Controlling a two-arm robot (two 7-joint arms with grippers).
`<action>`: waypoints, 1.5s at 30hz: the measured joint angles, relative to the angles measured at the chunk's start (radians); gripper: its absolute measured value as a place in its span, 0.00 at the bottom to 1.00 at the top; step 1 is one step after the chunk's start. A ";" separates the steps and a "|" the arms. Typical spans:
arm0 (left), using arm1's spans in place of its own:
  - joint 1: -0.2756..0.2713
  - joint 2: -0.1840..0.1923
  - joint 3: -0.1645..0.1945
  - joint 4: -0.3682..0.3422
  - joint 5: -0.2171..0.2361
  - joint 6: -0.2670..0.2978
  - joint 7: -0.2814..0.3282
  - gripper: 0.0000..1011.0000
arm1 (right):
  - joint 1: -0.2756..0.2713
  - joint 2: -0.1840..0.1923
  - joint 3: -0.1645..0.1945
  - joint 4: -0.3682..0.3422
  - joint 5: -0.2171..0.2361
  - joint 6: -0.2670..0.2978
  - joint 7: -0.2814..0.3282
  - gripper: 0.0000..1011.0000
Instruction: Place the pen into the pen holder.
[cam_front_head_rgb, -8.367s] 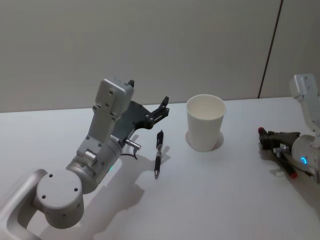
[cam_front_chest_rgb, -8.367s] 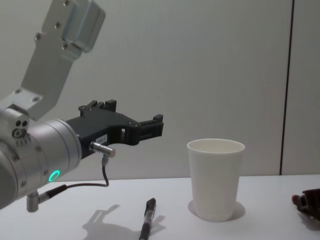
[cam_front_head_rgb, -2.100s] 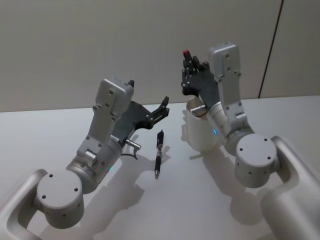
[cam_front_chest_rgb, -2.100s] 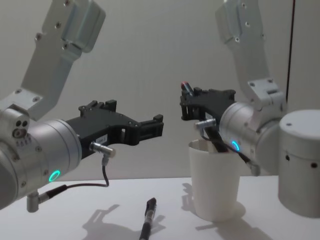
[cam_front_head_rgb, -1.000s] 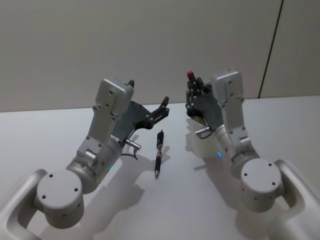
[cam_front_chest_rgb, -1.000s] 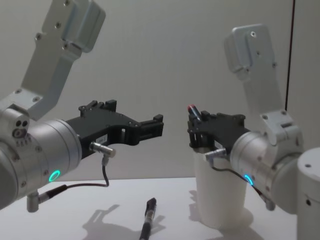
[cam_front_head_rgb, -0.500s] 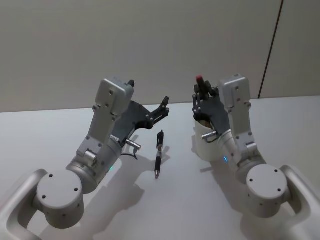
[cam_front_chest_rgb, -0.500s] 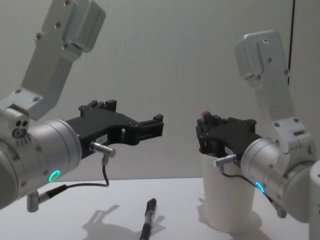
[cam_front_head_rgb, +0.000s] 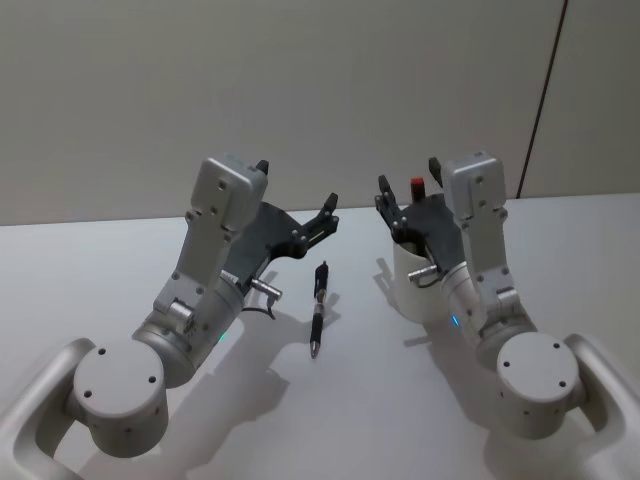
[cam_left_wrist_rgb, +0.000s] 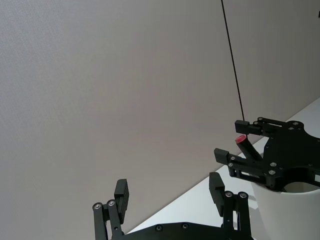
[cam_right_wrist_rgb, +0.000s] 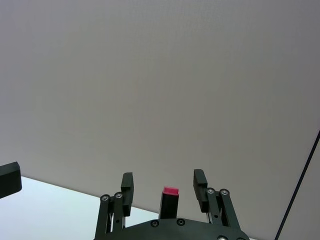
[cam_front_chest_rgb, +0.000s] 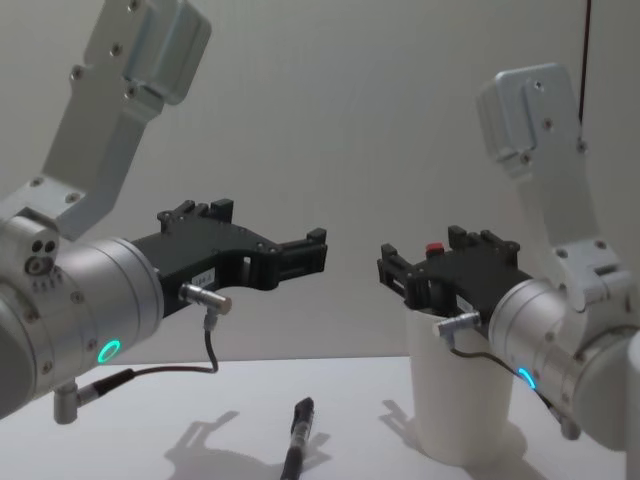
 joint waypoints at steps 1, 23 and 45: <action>0.000 0.000 0.000 0.000 0.000 0.000 0.000 0.99 | 0.000 0.000 0.000 0.000 0.000 0.000 0.000 0.72; 0.000 0.000 0.000 0.000 0.000 0.000 0.000 0.99 | -0.070 0.112 0.080 -0.181 0.157 0.065 0.157 0.99; 0.000 0.000 0.000 0.000 0.000 0.000 0.000 0.99 | -0.057 0.165 0.135 -0.166 0.284 0.102 0.295 0.99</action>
